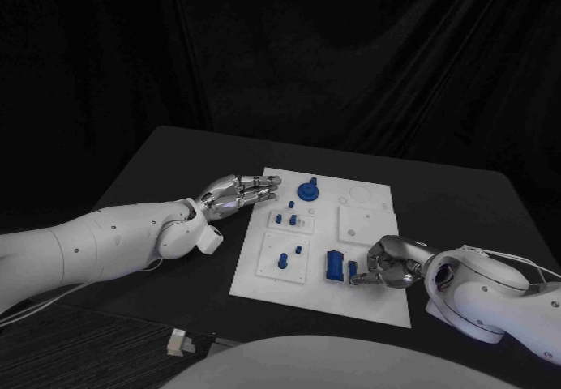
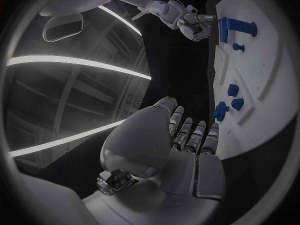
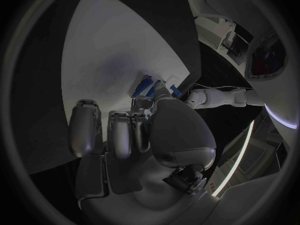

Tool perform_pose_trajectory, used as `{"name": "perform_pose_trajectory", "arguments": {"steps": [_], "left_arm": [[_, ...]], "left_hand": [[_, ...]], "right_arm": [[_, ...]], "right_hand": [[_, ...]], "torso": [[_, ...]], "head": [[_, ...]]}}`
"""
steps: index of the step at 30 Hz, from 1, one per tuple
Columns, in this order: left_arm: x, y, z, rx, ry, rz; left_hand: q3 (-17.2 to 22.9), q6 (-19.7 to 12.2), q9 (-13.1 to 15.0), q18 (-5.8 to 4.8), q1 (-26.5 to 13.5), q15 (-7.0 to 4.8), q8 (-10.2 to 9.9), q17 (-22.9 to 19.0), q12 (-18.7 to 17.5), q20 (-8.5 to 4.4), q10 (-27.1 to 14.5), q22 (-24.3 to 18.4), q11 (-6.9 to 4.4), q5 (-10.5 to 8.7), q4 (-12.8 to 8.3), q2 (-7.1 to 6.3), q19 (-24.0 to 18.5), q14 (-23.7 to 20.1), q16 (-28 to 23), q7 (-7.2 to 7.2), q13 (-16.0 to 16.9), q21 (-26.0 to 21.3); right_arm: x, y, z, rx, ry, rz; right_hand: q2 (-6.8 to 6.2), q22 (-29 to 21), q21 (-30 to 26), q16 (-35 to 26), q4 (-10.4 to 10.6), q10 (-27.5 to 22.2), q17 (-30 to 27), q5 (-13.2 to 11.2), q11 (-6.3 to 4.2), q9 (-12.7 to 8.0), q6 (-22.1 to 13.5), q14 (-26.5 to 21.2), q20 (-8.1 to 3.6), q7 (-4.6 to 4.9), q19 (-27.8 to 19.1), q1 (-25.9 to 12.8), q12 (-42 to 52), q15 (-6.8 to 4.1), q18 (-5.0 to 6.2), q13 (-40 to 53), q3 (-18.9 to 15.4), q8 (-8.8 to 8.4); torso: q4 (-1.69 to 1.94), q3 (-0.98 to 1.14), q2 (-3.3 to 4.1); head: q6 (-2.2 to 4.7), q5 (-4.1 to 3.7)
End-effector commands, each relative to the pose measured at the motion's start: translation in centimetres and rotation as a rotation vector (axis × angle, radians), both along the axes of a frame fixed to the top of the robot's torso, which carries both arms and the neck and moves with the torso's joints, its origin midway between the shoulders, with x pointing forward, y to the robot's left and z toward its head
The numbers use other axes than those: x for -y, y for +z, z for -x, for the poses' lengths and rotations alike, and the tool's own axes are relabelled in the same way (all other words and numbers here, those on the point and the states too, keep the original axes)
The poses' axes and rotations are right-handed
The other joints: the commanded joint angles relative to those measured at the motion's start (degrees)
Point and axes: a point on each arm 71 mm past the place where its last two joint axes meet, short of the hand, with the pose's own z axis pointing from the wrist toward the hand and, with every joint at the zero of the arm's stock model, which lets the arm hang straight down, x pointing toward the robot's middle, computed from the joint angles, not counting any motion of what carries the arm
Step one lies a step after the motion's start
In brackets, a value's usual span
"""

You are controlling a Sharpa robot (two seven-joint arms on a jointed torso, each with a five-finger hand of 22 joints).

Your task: Assemble the parts on the task board

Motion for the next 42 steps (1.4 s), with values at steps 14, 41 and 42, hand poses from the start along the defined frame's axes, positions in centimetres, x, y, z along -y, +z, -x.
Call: {"name": "perform_pose_trajectory", "arguments": {"steps": [14,41,42], "left_arm": [[0.11,0.00,0.10,-0.001,-0.004,0.020],[0.14,-0.01,0.13,-0.002,-0.006,0.021],[0.12,0.00,0.14,-0.002,-0.006,0.022]], "left_hand": [[0.3,-0.2,0.0,-0.60,-0.4,0.19,0.2,0.1,0.1,0.02,0.0,-0.1,0.30,0.24,0.0,-0.31,0.2,0.0,0.2,0.20,0.0,-0.2],[0.3,-0.2,0.0,-0.60,-0.4,0.19,0.2,0.1,0.1,0.02,0.0,-0.1,0.30,0.24,0.0,-0.31,0.2,0.0,0.2,0.20,0.0,-0.2],[0.3,-0.2,0.0,-0.60,-0.4,0.19,0.2,0.1,0.1,0.02,0.0,-0.1,0.30,0.24,0.0,-0.31,0.2,0.0,0.2,0.20,0.0,-0.2]], "right_arm": [[0.03,-0.45,-0.10,-0.007,-0.002,0.045],[-0.65,-1.12,-0.16,-0.015,0.006,0.045],[-0.65,-1.07,-0.16,-0.010,0.006,0.039]], "right_hand": [[1.38,10.6,-0.8,-0.4,-1.3,6.0,12.4,1.0,-0.40,1.1,-1.1,5.6,-0.57,-0.04,0.3,3.9,0.1,-0.54,-0.59,15.1,0.3,-0.36],[2.16,10.4,-1.3,-0.5,-3.6,6.0,12.3,-2.7,-0.53,3.2,0.8,5.6,-0.71,-0.14,0.0,7.9,0.1,-0.68,-0.50,15.1,-0.7,0.96],[1.94,10.4,-1.3,-0.5,-3.4,6.0,12.2,-2.7,-0.52,3.1,0.6,5.5,-0.72,-0.13,0.0,7.7,0.1,-0.68,-0.51,15.1,-1.0,0.67]], "torso": [[0.02,0.00,-0.02],[0.04,0.02,0.03],[0.03,0.02,0.03]], "head": [[0.00,0.04],[0.00,0.11],[0.00,0.15]]}}
